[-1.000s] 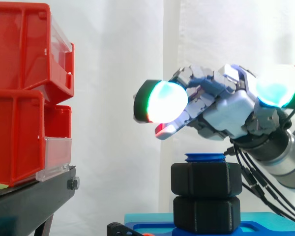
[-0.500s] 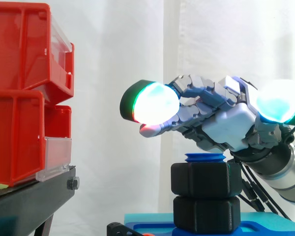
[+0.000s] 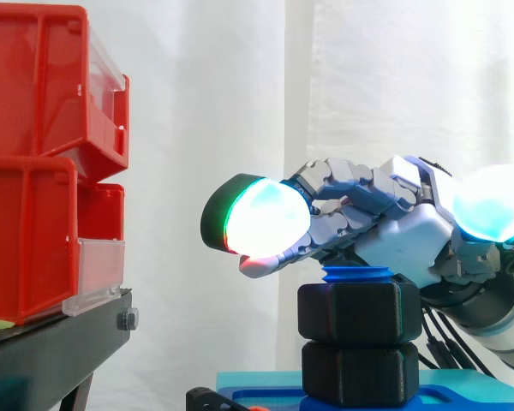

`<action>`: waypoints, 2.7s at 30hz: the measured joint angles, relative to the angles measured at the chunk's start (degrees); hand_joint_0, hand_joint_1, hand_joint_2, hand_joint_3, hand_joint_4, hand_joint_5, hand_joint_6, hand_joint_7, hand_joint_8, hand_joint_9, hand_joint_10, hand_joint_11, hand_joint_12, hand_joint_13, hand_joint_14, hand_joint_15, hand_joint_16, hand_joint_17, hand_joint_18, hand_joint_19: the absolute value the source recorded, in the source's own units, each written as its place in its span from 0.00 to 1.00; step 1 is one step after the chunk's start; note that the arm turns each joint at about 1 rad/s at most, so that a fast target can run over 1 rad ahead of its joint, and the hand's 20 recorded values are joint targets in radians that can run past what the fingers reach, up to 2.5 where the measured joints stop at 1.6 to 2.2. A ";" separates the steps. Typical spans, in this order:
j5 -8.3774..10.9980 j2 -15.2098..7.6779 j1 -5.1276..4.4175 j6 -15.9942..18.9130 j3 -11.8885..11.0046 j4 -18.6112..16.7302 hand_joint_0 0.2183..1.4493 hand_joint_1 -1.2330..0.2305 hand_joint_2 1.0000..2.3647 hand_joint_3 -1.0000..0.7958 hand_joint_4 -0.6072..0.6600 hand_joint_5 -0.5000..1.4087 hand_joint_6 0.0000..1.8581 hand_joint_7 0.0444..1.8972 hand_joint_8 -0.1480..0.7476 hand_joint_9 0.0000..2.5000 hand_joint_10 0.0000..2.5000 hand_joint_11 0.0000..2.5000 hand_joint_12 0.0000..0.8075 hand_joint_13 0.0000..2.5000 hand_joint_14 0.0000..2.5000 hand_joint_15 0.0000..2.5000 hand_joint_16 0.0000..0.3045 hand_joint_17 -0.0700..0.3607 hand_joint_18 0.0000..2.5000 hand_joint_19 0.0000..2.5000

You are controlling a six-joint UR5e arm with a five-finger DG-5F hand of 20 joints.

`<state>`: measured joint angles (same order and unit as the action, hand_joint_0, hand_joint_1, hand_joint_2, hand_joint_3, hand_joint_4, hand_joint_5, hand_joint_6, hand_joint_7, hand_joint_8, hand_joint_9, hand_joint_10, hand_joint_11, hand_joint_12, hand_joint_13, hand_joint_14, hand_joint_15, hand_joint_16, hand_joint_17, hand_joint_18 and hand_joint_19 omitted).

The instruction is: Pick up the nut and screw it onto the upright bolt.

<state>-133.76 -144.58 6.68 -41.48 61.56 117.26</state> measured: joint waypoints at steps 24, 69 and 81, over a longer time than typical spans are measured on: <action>4.37 0.00 -1.04 -0.74 -1.96 8.39 0.16 0.70 0.00 0.28 0.61 0.15 0.27 0.30 0.43 0.16 0.00 0.00 0.38 0.10 0.00 0.00 0.11 0.33 0.00 0.00; 9.22 4.15 -1.96 -9.81 -13.36 42.26 0.15 0.68 0.00 0.28 0.60 0.15 0.27 0.30 0.43 0.13 0.00 0.00 0.38 0.05 0.00 0.00 0.11 0.34 0.00 0.00; 9.61 6.82 -1.87 -10.63 -9.88 43.10 0.16 0.65 0.00 0.28 0.62 0.15 0.27 0.31 0.44 0.15 0.00 0.00 0.37 0.06 0.00 0.00 0.11 0.33 0.00 0.00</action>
<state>-124.16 -137.77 4.80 -52.11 51.69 160.36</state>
